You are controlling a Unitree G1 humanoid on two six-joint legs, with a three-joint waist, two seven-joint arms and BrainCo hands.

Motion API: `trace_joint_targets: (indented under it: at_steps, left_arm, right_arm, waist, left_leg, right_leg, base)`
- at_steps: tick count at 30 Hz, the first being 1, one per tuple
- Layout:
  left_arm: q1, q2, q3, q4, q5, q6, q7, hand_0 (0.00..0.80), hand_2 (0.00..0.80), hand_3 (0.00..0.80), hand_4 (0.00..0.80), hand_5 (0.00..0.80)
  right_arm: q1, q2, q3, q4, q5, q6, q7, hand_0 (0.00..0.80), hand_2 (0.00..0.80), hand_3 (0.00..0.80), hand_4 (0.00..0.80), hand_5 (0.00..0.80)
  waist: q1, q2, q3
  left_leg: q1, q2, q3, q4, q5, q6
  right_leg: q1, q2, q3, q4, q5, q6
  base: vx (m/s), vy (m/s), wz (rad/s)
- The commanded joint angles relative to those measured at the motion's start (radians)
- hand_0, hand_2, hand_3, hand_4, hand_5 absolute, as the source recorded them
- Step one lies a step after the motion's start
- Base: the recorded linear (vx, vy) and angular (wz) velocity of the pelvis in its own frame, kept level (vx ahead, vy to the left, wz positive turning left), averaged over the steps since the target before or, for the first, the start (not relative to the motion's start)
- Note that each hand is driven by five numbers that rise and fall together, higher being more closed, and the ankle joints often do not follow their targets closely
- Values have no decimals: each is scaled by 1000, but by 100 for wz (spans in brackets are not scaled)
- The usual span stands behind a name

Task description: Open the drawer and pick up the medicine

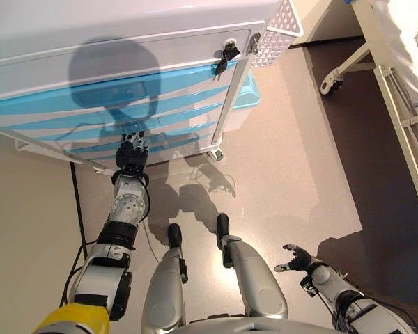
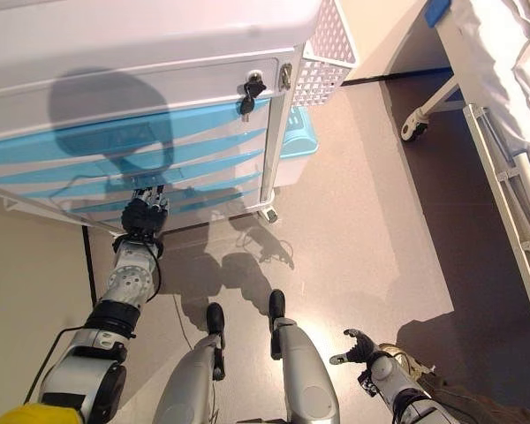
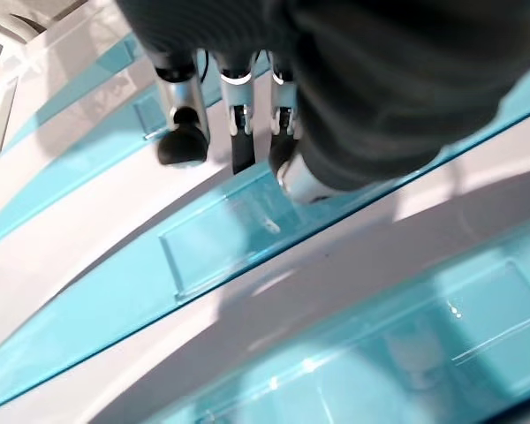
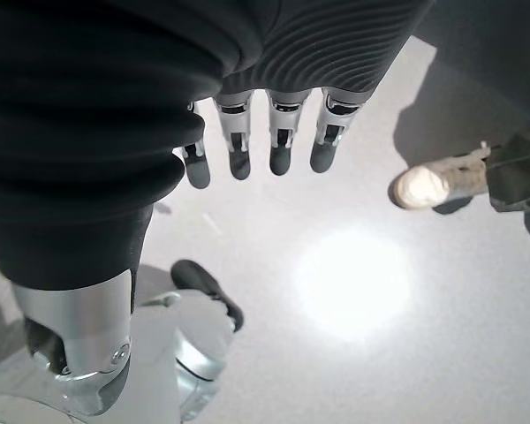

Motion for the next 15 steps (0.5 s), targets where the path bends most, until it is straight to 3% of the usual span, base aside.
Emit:
trace_joint_targets:
  at_steps: [1,15]
  left_arm:
    - [-94,107,125,-248,124,-172,-163,800,800,800,800,800]
    - [37,17,120,-414,130,-199,-131,800,800,800,800,800]
  right_arm:
    - [75,-39,14,43,-24,15,-7,0,0,0,0,0]
    - [67,-19,7,57,-36,22,-26,0,0,0,0,0]
  waist:
    - [37,53,-135]
    - [72,62,-139]
  left_leg:
    - [-99,-67,-33,94,-39,55]
    - [-78,-71,-87,55,-6,41]
  right_leg:
    - [-6,-23,-2,82,-5,54]
    - [23,-29,-46,93,-30,41]
  base:
    - [-2,-46,-3]
    - [-17,-37,13]
